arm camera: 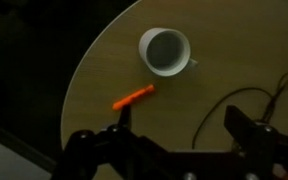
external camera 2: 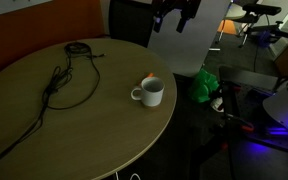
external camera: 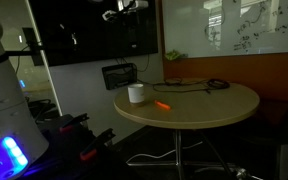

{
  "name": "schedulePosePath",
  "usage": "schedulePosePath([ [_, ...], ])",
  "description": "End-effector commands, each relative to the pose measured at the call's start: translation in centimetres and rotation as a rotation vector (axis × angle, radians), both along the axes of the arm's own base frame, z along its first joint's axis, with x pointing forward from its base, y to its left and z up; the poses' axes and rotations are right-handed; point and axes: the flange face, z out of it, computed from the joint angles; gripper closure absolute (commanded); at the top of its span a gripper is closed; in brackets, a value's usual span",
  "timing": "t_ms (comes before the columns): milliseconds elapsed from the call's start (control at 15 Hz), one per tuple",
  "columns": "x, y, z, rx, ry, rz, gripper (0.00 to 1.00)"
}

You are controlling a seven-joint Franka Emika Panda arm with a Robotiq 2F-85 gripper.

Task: Put the marker in the white cup

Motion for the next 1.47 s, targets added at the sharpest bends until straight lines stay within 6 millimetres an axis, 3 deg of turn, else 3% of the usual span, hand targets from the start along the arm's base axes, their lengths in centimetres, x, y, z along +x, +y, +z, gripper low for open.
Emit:
schedulePosePath([
  [0, 2.6, -1.3, -2.6, -0.005, 0.072, -0.190, 0.00],
  [133, 2.7, -1.8, -3.0, 0.040, 0.175, -0.250, 0.00],
  [200, 2.3, -1.8, -3.7, 0.012, 0.109, -0.195, 0.00],
  [733, 2.8, -1.9, -3.3, 0.026, 0.153, -0.227, 0.00],
  [800, 3.3, -2.2, -3.8, 0.009, 0.119, -0.332, 0.00],
  [1000, 5.2, -3.3, -6.3, 0.017, 0.094, -0.513, 0.00],
  [1400, 7.9, -5.7, -13.9, 0.014, 0.092, -0.858, 0.00],
])
